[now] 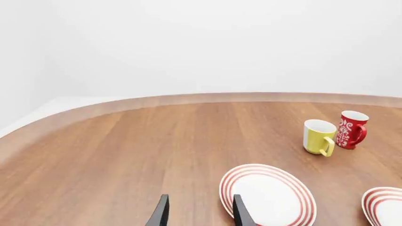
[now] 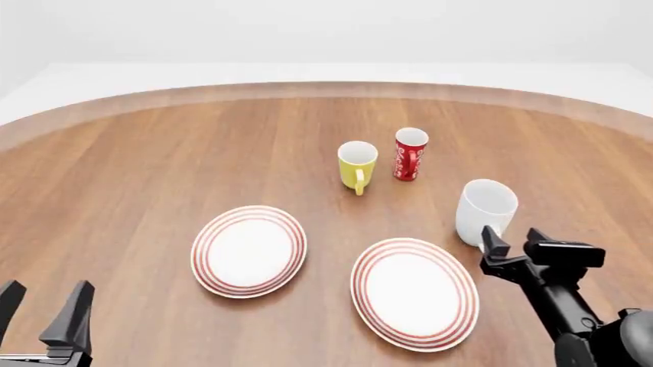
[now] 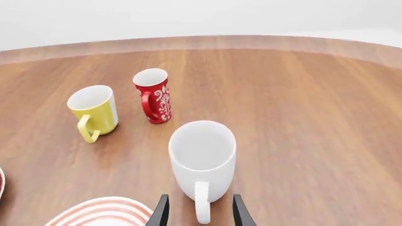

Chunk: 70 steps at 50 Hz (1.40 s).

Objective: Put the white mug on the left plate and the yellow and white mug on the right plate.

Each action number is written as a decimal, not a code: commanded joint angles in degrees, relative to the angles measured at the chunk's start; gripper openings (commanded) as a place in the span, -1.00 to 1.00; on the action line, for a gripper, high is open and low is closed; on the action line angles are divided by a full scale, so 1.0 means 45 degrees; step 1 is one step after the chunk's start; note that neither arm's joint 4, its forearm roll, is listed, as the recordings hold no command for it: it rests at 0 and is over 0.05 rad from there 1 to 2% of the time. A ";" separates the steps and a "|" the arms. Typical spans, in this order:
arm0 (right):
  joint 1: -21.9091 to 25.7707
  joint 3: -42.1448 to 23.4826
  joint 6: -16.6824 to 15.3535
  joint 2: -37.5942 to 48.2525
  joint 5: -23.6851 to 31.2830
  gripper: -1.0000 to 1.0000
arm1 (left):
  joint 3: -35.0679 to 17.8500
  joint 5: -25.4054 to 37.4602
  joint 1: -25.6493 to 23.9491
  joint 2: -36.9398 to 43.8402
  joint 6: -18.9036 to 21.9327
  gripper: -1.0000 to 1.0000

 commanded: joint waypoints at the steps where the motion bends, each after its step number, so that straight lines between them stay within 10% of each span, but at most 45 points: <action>1: 0.0004 -0.0437 -0.0037 0.0828 -0.0082 1.00 | 0.0000 0.0000 0.0000 0.0000 0.0000 1.00; 64: 0.0041 -0.2136 -0.0072 0.4034 -0.0127 1.00 | 0.0000 0.0000 0.0000 0.0000 0.0000 1.00; 65: 0.0012 -0.2123 -0.0065 0.4005 -0.0127 -1.00 | 0.0000 0.0000 0.0000 0.0000 0.0000 1.00; 70: 0.0043 -0.2028 -0.0041 0.3848 -0.0127 -1.00 | 0.0000 0.0000 0.0000 0.0000 0.0000 1.00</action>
